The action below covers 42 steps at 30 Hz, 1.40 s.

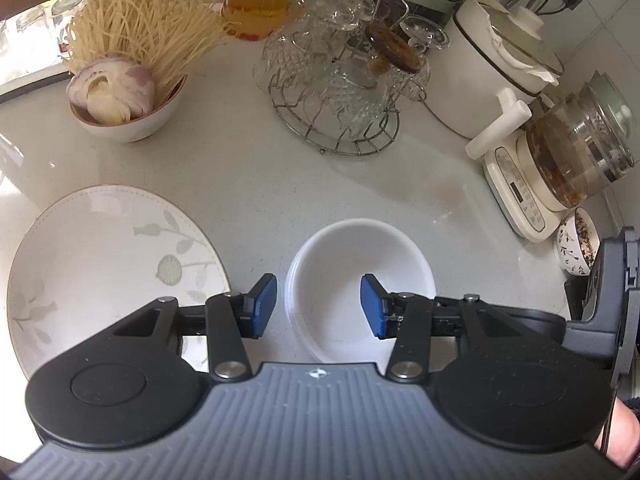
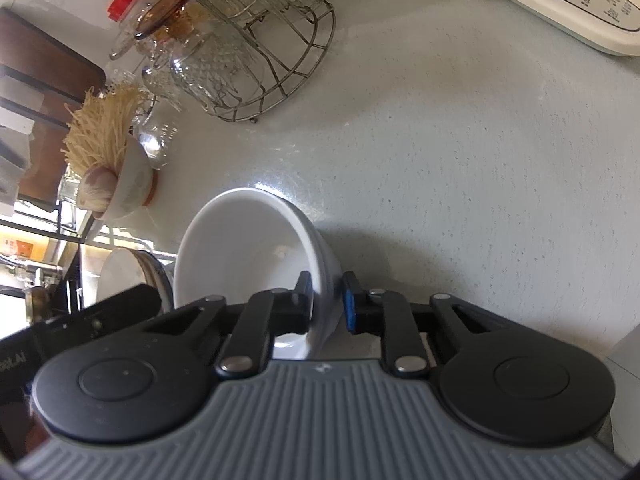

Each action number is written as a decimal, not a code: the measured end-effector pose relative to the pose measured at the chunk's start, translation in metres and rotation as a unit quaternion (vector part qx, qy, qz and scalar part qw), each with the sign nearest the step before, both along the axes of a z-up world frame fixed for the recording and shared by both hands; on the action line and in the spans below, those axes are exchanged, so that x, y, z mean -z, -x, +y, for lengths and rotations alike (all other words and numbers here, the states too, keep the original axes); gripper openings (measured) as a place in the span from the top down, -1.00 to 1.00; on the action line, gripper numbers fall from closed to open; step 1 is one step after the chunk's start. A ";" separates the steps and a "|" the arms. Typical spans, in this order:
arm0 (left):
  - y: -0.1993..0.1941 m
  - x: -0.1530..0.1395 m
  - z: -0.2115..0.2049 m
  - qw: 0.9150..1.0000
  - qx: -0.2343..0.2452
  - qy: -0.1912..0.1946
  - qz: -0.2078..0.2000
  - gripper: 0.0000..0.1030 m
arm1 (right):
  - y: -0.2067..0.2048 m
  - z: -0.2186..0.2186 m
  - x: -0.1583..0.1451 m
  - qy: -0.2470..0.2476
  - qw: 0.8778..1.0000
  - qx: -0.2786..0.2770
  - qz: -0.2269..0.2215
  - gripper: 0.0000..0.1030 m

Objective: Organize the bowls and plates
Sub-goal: 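Close the right gripper on the white bowl rim, then close the left gripper beside it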

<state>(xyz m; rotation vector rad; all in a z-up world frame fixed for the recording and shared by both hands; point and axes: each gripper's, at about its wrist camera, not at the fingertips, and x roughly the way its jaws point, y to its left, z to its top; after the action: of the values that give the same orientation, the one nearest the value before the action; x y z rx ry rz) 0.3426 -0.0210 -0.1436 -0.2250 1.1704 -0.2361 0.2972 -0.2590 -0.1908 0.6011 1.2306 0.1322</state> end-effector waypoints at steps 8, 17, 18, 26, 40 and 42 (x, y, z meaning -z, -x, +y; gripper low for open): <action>-0.001 0.008 -0.007 1.000 0.013 -0.004 0.014 -0.05 | 0.008 -0.010 -0.002 -0.003 1.000 0.016 0.000 0.67; -0.005 0.016 -0.030 0.999 0.049 -0.010 0.022 -0.05 | 0.020 -0.027 -0.005 0.003 0.999 0.046 0.000 0.68; -0.005 0.017 -0.034 0.998 0.053 -0.012 0.021 -0.05 | 0.022 -0.029 -0.006 0.004 0.999 0.050 0.000 0.68; -0.009 0.032 -0.061 0.995 0.091 -0.027 0.031 -0.05 | 0.034 -0.044 -0.006 0.008 0.997 0.075 0.001 0.69; -0.009 0.062 -0.072 0.995 0.073 -0.016 0.064 0.24 | 0.040 -0.057 0.001 -0.002 0.997 0.080 0.002 0.69; -0.010 0.065 -0.071 0.995 0.063 -0.015 0.073 0.39 | 0.038 -0.059 0.001 -0.006 0.997 0.077 0.000 0.69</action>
<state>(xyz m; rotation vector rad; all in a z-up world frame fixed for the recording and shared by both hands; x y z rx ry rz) 0.3527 -0.0921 -0.2082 -0.1441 1.3334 -0.3169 0.2594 -0.3180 -0.1922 0.7032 1.1798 0.0104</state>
